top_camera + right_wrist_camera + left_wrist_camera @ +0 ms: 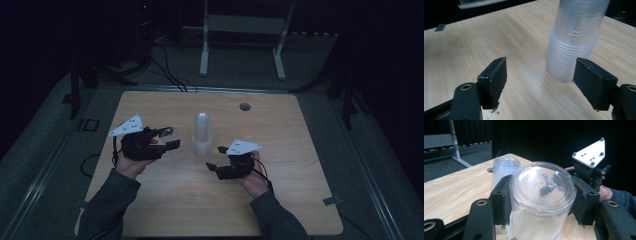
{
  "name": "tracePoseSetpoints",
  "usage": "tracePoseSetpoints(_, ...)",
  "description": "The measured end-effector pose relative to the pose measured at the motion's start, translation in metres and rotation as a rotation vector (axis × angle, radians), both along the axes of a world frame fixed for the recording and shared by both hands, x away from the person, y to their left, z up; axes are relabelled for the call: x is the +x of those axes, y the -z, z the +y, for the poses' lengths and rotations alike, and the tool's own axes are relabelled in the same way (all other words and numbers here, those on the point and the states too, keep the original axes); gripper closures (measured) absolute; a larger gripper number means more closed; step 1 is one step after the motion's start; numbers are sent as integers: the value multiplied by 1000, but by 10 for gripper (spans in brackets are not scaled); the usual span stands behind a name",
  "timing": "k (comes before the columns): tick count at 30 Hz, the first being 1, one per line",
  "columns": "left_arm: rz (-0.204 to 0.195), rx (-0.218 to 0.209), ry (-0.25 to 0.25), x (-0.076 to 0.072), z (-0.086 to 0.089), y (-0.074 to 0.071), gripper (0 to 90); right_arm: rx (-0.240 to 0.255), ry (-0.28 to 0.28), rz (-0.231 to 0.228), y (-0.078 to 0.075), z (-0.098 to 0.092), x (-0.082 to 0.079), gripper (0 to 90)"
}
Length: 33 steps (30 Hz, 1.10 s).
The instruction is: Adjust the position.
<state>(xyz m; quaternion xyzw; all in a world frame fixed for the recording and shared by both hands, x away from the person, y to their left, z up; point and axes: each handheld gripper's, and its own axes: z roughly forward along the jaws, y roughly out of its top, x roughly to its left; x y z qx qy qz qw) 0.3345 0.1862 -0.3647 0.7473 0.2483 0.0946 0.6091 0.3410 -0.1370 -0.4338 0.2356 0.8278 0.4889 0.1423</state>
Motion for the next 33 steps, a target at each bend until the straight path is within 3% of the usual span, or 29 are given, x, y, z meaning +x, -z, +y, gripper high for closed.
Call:
tracePoseSetpoints(16, 15, 10, 53, -2, -8, 20, 415, 65, -63, -11, -8, 6, -2, 264)
tracePoseSetpoints(33, 22, 7, 38, -7, -19, 34, 414, 85, -135, -45, -12, 12, -11, 249)
